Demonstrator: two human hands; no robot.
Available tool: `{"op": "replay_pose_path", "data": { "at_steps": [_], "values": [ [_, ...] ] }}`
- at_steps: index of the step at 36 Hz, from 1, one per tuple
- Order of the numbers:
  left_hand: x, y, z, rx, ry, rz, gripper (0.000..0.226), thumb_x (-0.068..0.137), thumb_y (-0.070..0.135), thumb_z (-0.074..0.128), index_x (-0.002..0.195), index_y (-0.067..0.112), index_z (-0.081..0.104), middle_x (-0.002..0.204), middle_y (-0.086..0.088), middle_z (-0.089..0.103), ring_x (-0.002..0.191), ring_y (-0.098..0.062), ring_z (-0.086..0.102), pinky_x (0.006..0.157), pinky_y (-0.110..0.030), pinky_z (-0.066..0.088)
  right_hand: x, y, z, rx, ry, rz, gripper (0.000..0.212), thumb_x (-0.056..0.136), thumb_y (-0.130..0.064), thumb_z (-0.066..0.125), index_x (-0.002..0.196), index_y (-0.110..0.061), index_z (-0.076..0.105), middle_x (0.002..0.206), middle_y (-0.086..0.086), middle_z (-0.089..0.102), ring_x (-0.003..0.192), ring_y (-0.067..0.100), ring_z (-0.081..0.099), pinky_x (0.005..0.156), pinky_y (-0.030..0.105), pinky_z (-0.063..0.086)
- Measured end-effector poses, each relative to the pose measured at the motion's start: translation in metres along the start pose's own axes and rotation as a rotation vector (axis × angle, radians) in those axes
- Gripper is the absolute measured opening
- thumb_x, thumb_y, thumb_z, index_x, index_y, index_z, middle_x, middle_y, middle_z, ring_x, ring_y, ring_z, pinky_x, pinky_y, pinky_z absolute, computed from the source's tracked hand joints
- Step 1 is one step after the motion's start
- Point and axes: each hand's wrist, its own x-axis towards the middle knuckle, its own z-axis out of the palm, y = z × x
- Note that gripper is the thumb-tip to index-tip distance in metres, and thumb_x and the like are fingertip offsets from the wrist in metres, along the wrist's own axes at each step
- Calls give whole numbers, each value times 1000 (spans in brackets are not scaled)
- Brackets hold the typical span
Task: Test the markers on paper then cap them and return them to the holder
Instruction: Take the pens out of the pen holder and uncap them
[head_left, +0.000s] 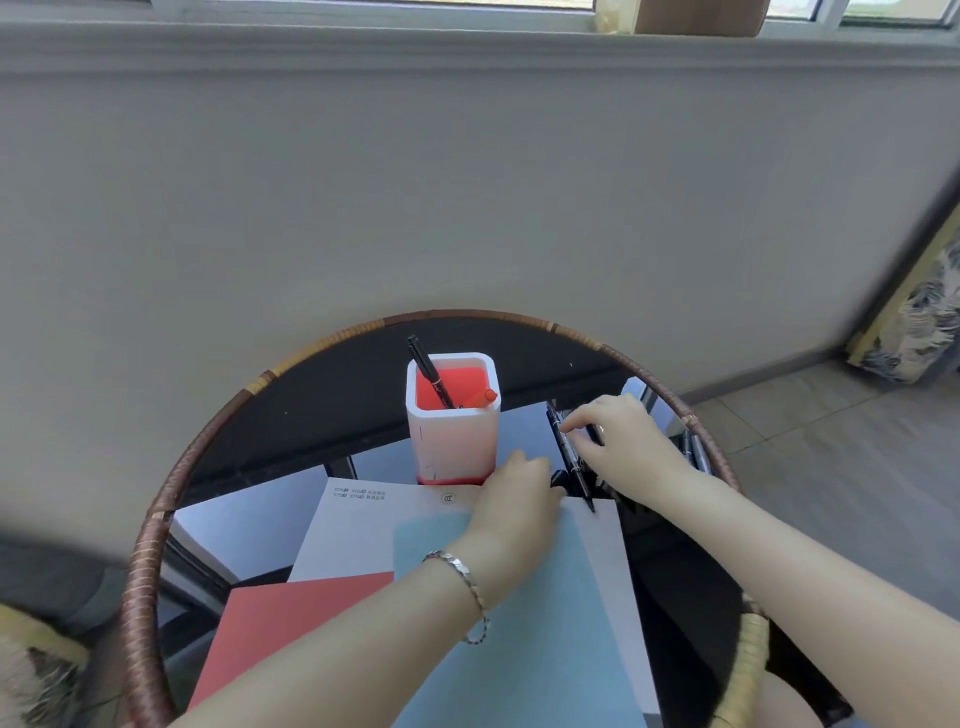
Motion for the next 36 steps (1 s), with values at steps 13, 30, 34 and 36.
{"op": "replay_pose_path", "data": {
  "at_steps": [13,30,34,36],
  "values": [
    [-66,-54,-88,-201,434,121,15,87,20,49,91,24,63,76,17,55,74,1,53,62,-19,43,22,-101,-13,-109,-31,-64,29,85,-45,53,101,-22,60,76,-9,55,72,14,54,50,24,35],
    [-71,-30,-115,-423,571,315,32,78,27,69,105,40,58,92,19,46,72,-6,49,61,-9,37,-50,-114,-63,400,365,-404,8,83,-24,60,89,-24,65,78,2,64,73,14,57,63,17,45],
    [-68,-10,-114,-330,608,404,18,83,23,63,97,13,67,79,21,41,66,-11,46,56,-16,40,-62,-113,-61,407,317,-463,17,82,-20,62,95,-32,61,79,-5,63,73,8,56,63,19,46],
    [-69,-6,-112,-347,650,408,11,84,15,60,91,9,66,78,20,43,67,-12,48,56,-18,43,-67,-111,-58,524,313,-384,21,83,-27,63,99,-37,54,73,-9,60,71,6,57,61,16,46]
  ]
}}
